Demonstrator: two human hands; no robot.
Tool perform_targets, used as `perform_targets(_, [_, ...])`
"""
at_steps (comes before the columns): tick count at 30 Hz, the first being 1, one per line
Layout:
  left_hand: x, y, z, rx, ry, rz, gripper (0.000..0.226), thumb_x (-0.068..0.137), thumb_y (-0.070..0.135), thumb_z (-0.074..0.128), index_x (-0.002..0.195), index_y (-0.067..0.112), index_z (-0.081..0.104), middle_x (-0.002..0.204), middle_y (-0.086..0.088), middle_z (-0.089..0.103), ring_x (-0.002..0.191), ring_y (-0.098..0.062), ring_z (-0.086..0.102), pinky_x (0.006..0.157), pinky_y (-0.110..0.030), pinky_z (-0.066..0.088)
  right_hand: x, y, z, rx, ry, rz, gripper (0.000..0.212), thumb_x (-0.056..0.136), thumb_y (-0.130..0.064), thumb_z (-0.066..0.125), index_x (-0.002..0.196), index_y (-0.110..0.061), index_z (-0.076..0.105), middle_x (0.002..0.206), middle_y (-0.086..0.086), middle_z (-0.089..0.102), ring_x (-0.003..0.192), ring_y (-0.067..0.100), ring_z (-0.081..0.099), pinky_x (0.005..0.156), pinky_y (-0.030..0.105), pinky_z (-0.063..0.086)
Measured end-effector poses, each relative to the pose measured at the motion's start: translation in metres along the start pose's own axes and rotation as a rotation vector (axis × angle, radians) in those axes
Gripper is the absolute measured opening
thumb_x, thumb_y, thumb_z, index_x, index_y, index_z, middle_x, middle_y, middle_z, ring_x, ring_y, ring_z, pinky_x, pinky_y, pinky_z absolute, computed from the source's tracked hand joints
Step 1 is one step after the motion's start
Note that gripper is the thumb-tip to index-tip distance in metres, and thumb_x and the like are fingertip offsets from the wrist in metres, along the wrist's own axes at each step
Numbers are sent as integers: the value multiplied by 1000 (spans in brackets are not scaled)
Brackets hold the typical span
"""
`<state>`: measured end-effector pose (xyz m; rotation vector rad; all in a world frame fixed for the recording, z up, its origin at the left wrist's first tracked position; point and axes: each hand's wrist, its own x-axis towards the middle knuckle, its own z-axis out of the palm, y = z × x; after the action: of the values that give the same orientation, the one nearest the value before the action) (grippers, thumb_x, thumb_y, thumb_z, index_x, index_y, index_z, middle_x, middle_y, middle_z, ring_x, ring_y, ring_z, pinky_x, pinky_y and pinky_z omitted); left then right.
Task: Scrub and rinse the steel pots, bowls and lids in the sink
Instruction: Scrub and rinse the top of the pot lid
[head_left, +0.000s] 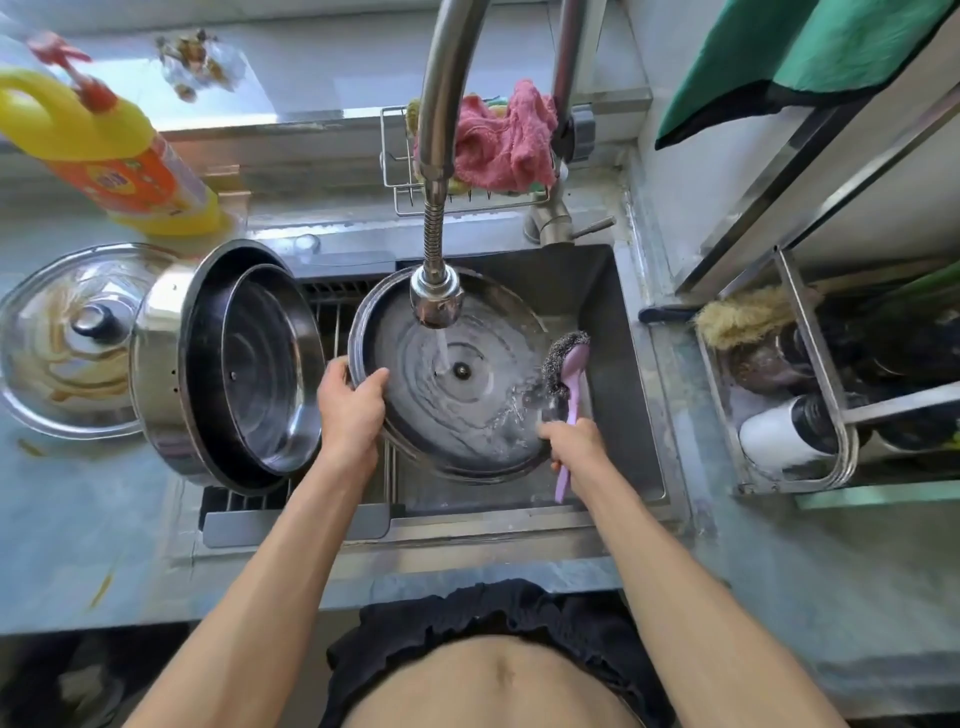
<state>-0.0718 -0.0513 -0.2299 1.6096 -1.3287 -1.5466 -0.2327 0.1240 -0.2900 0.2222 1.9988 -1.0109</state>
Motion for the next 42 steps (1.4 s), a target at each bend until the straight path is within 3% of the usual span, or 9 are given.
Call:
perform_targets(5, [7, -4, 3, 125, -28, -35, 10, 91, 4, 63, 95, 13, 64, 91, -6, 70, 86, -21, 67, 81, -36, 57, -6, -3, -14, -75, 21, 3, 23, 78, -18, 68, 90, -2, 57, 59, 5, 48, 45, 17, 42, 48, 26, 35])
perform_targets(10, [22, -27, 15, 187, -115, -150, 19, 93, 9, 60, 110, 4, 66, 102, -13, 73, 92, -26, 71, 83, -41, 59, -16, -26, -42, -83, 127, -84, 30, 87, -17, 60, 113, -4, 54, 71, 7, 54, 49, 18, 46, 47, 24, 36])
perform_targets(19, [26, -57, 49, 437, -287, -367, 44, 94, 27, 60, 126, -2, 53, 121, -21, 62, 101, -42, 66, 61, -44, 61, -35, -45, -72, -51, 177, -307, 31, 89, -21, 67, 116, -18, 52, 90, 5, 60, 65, 16, 55, 54, 30, 45])
perform_targets(23, [28, -62, 59, 321, -307, -446, 21, 98, 7, 54, 119, 0, 56, 105, -21, 65, 79, -32, 65, 43, -38, 55, -37, -34, -74, -29, 196, -358, 24, 90, -21, 68, 110, -21, 54, 85, 3, 58, 67, 18, 55, 60, 32, 47])
perform_targets(25, [23, -56, 62, 216, -304, -468, 11, 101, 0, 47, 106, 8, 53, 98, -18, 61, 73, -26, 60, 53, -39, 55, -34, -26, -75, 12, 187, -354, 22, 91, -21, 67, 109, -22, 54, 84, 2, 56, 66, 18, 52, 64, 32, 46])
perform_targets(29, [20, -50, 62, -6, -267, -427, 27, 100, -12, 36, 94, 9, 53, 88, -12, 58, 71, -20, 56, 67, -34, 50, -26, -13, -71, 111, 190, -305, 24, 92, -17, 65, 111, -24, 53, 77, -1, 51, 59, 12, 43, 67, 30, 42])
perform_targets(33, [20, -53, 55, -110, -229, -358, 38, 98, -14, 34, 122, 6, 56, 108, -14, 66, 93, -26, 65, 86, -39, 55, -19, 0, -62, 129, 204, -237, 29, 92, -20, 65, 119, -20, 55, 78, 4, 53, 59, 15, 46, 61, 27, 43])
perform_targets(38, [15, -51, 41, -192, -146, -309, 39, 99, -13, 40, 131, 6, 53, 116, -13, 63, 96, -20, 63, 95, -36, 51, -9, 1, -54, 96, 187, -177, 45, 92, -23, 64, 135, -18, 52, 111, 9, 65, 86, 25, 59, 62, 25, 45])
perform_targets(42, [10, -45, 26, -212, -98, -231, 30, 98, -10, 46, 116, 11, 57, 109, -9, 66, 99, -21, 63, 85, -33, 56, -7, -6, -42, 1, 151, -139, 29, 95, -18, 60, 123, -12, 54, 77, 6, 60, 67, 24, 58, 55, 24, 42])
